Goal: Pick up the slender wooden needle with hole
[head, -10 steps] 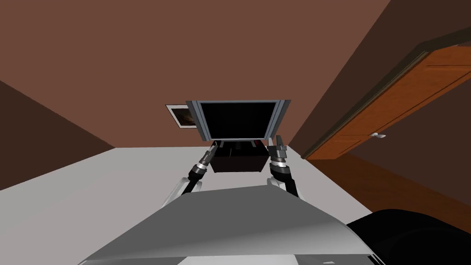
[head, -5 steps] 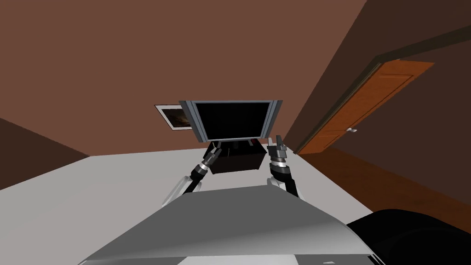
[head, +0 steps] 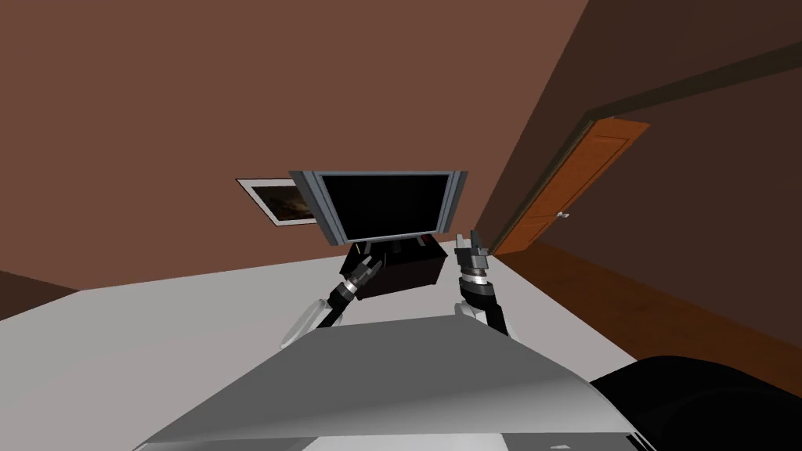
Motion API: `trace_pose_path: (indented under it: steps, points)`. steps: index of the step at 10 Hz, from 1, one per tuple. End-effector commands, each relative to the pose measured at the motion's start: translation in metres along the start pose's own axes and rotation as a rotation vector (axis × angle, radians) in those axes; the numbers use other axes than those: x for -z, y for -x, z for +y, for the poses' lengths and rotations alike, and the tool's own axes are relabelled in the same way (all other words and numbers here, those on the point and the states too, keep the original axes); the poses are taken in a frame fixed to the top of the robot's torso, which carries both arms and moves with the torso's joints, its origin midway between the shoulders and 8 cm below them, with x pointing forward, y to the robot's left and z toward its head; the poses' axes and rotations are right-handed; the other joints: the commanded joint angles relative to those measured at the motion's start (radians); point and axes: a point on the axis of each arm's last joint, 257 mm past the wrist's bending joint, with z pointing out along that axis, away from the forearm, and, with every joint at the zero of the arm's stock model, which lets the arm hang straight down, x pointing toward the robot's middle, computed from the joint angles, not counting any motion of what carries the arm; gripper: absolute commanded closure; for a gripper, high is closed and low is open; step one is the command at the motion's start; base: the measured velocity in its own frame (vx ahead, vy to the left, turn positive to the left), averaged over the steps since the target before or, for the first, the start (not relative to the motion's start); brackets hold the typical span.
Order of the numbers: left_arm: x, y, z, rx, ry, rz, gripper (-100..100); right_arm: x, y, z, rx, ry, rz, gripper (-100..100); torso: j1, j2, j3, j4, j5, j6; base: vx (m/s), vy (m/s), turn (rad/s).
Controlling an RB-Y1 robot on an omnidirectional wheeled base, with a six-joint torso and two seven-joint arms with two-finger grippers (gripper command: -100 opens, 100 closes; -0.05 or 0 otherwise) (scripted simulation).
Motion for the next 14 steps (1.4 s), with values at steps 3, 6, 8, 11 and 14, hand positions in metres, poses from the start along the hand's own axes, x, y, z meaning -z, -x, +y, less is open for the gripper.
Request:
trace_pose_path:
  steps: [3, 6, 8, 11, 14]
  points:
    - [0.009, -0.036, 0.011, -0.135, -0.011, 0.119, -100, 0.000, 0.000, 0.000, 0.000, 0.000, 0.000, 0, -0.001, -0.001, 0.000, 0.000, 0.000, -0.001, -0.003, 0.023, -0.162]
    - [0.018, -0.065, 0.020, -0.245, -0.027, 0.215, -100, 0.000, 0.000, 0.000, 0.000, 0.000, 0.000, 0, 0.000, -0.001, -0.001, 0.000, 0.000, 0.000, 0.000, 0.028, -0.218]
    - [0.029, -0.088, 0.029, -0.322, -0.042, 0.290, -100, 0.000, 0.000, 0.000, 0.000, 0.000, 0.000, 0, -0.001, -0.001, -0.001, 0.000, 0.000, -0.001, 0.004, 0.012, -0.194]
    - [0.044, -0.116, 0.040, -0.426, -0.066, 0.387, -100, 0.000, 0.000, 0.000, 0.000, 0.000, 0.000, 0, -0.001, -0.002, -0.001, 0.000, 0.000, 0.000, 0.012, 0.020, -0.208]
    - [0.062, -0.142, 0.052, -0.522, -0.095, 0.481, -100, 0.000, 0.000, 0.000, 0.000, 0.000, 0.000, 0, -0.002, -0.003, -0.002, -0.001, 0.000, 0.000, 0.019, 0.009, -0.167]
